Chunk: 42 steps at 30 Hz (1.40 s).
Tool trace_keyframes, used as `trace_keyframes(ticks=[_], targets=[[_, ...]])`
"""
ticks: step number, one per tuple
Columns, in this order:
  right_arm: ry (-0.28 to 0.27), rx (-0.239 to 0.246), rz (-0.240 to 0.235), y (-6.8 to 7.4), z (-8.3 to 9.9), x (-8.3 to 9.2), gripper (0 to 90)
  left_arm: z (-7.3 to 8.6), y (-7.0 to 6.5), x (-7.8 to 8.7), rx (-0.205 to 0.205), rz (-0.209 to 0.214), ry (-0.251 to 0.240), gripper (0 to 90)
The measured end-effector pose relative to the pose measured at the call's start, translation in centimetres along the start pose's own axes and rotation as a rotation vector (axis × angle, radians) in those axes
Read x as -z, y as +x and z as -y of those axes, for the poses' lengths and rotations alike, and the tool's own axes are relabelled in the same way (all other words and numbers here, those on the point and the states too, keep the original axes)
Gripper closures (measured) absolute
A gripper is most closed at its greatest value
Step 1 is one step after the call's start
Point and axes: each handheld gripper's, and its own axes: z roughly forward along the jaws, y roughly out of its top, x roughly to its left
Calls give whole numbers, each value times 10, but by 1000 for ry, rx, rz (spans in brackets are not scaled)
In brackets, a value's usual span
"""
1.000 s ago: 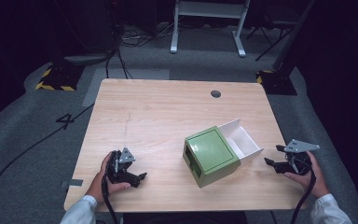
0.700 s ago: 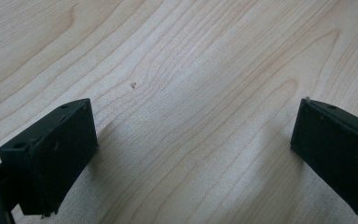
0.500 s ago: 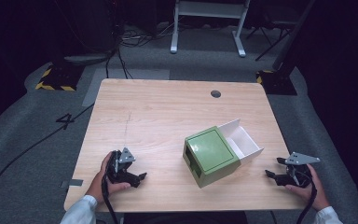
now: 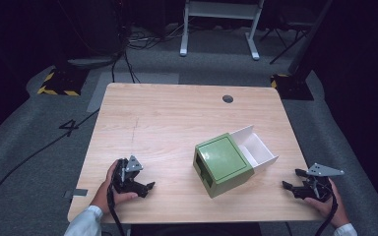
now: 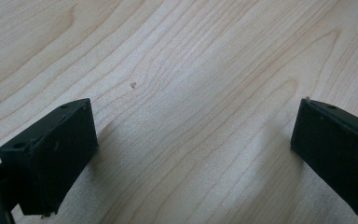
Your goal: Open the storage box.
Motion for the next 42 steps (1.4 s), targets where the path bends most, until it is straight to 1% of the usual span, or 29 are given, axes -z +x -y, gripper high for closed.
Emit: trace_keyframes(ticks=[10,20,24,42], targets=[[1,-14,13,0,-1,-1,175,0,0,0,3,3,-1,5],[0,-24,27,0,-1,-1,176,0,0,0,-3,0,0,5],[0,-25,27,0,-1,-1,177,0,0,0,3,3,-1,5],[-1,-30,27,0,-1,-1,179,0,0,0,0,5,0,4]])
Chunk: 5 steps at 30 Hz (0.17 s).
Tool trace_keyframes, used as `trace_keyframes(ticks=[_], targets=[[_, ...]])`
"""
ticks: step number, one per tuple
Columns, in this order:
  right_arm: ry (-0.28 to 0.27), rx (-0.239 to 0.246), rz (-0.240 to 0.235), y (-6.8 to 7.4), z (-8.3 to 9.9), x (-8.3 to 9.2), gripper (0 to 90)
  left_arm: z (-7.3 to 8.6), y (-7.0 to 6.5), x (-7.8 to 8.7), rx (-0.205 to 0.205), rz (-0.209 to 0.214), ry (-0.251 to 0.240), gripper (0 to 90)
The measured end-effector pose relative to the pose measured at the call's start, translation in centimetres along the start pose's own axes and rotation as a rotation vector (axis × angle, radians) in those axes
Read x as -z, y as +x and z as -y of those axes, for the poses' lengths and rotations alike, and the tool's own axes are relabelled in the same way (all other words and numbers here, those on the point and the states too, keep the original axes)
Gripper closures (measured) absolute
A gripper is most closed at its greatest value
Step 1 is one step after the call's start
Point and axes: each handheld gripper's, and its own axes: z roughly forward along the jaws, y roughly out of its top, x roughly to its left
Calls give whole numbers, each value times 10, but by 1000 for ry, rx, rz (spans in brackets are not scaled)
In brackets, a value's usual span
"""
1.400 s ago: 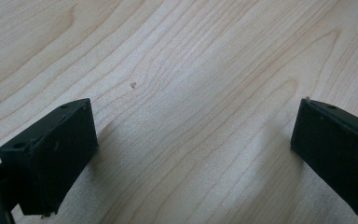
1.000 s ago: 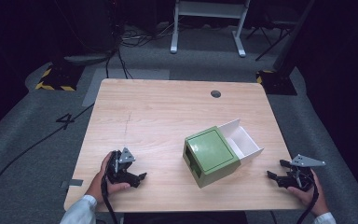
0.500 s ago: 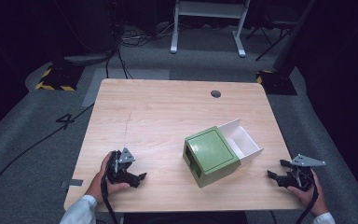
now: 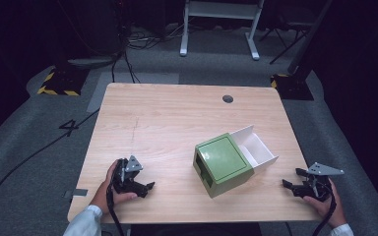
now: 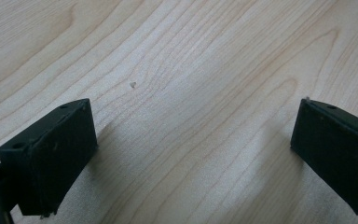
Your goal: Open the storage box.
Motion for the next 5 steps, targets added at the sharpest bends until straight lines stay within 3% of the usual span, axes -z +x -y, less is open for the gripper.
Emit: trace_keyframes(ticks=[5], targets=[[0,0,0,0,0,0,179,0,0,0,0,0,0,4]])
